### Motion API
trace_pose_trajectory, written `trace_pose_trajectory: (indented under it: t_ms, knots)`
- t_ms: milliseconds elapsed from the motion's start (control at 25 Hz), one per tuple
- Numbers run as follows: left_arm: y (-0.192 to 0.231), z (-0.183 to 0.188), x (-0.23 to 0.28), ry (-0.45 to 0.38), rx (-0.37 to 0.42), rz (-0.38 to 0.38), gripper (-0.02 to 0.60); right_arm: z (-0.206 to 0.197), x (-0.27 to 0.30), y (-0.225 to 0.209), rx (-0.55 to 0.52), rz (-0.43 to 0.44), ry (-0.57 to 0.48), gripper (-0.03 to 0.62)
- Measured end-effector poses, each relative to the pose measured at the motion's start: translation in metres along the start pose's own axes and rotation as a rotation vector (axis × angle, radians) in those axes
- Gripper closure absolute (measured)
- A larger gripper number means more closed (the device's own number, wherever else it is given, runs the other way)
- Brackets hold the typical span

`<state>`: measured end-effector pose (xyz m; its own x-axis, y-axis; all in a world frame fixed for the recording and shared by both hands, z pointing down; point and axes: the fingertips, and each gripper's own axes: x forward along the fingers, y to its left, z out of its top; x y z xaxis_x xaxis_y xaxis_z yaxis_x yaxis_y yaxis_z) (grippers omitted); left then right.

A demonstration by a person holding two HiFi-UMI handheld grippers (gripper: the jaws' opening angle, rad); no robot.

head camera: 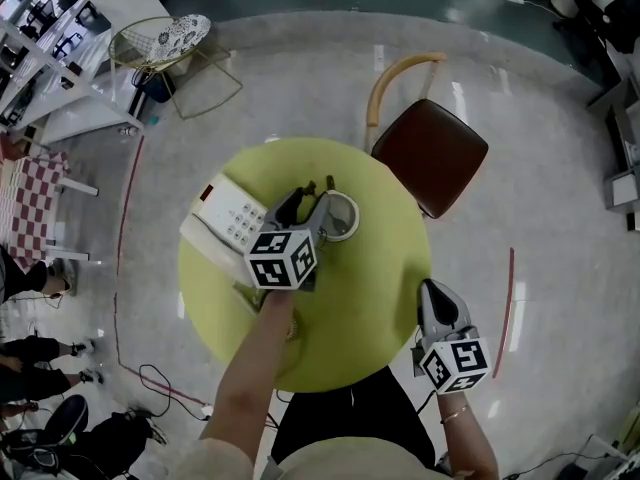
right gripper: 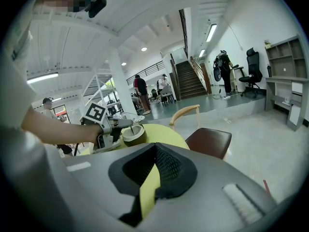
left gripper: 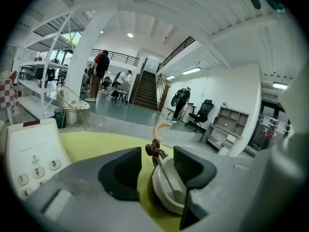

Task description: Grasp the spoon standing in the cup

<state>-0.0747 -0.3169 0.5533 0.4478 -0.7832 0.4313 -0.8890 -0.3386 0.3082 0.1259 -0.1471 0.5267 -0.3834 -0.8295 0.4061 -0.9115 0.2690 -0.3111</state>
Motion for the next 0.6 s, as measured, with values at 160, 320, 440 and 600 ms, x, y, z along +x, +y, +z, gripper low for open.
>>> trace_pose_trajectory:
  t_ms: [160,320,440,600]
  knots:
    - [0.0033,0.0009,0.0064,0.011,0.001,-0.004,0.376,-0.0015,0.0020,-0.0019,0.003,-0.003,0.005,0.594]
    - [0.0073,0.0030,0.0074,0.011,0.006,-0.005,0.391,-0.0021,0.0046,-0.0001,0.004,-0.004,0.006,0.594]
    - [0.0057,0.0041,0.0076,0.010,0.023,0.000,0.425,-0.0029,0.0038,-0.0004,0.006,-0.004,0.008,0.594]
    - [0.0075,0.0091,0.0058,0.002,0.058,0.008,0.471,-0.0026,0.0060,0.0032,0.006,-0.001,0.010,0.594]
